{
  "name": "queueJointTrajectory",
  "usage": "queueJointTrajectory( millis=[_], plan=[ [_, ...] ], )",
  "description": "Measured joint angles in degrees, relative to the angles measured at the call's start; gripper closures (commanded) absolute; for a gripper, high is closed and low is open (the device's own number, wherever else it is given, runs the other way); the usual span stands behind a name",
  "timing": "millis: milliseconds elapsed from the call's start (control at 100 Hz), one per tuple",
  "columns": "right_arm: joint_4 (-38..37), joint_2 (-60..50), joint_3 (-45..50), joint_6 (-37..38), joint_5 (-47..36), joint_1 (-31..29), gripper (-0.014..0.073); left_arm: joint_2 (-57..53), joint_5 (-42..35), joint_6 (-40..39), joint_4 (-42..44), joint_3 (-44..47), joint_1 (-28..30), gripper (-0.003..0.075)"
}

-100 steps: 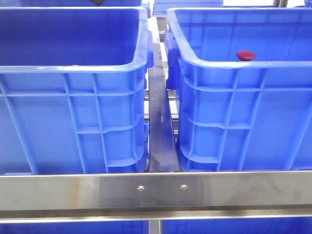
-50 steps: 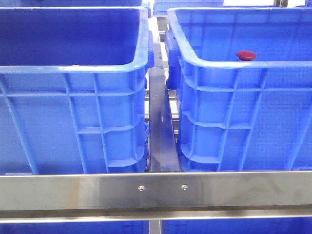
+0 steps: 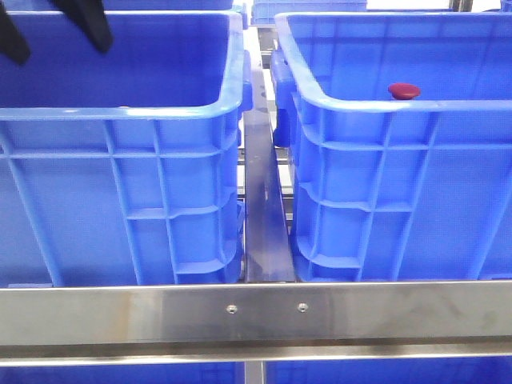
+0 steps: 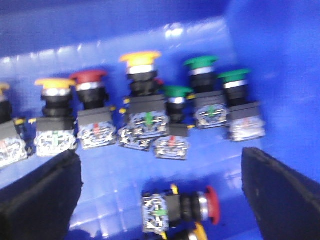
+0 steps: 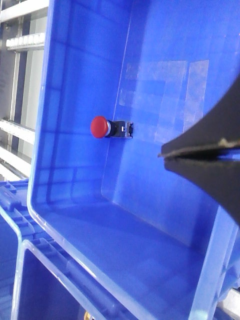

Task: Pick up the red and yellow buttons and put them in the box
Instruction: 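Lower the left gripper into the button crate toward a yellow-capped button, then grasp the yellow-capped button with the left gripper and lift it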

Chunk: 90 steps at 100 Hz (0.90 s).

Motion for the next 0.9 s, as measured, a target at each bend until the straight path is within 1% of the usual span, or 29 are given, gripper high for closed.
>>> queueJointTrajectory(
  millis=[470, 900],
  plan=[
    [0.0, 0.0, 0.0, 0.0, 0.0, 0.0, 0.0631, 9.6, -4.6, 0.0, 0.0, -1.2, 0.3, 0.0121],
    [-0.1, 0.0, 0.0, 0.0, 0.0, 0.0, 0.0631, 18.8, -5.9, 0.0, 0.0, -6.7, 0.3, 0.0121]
  ],
)
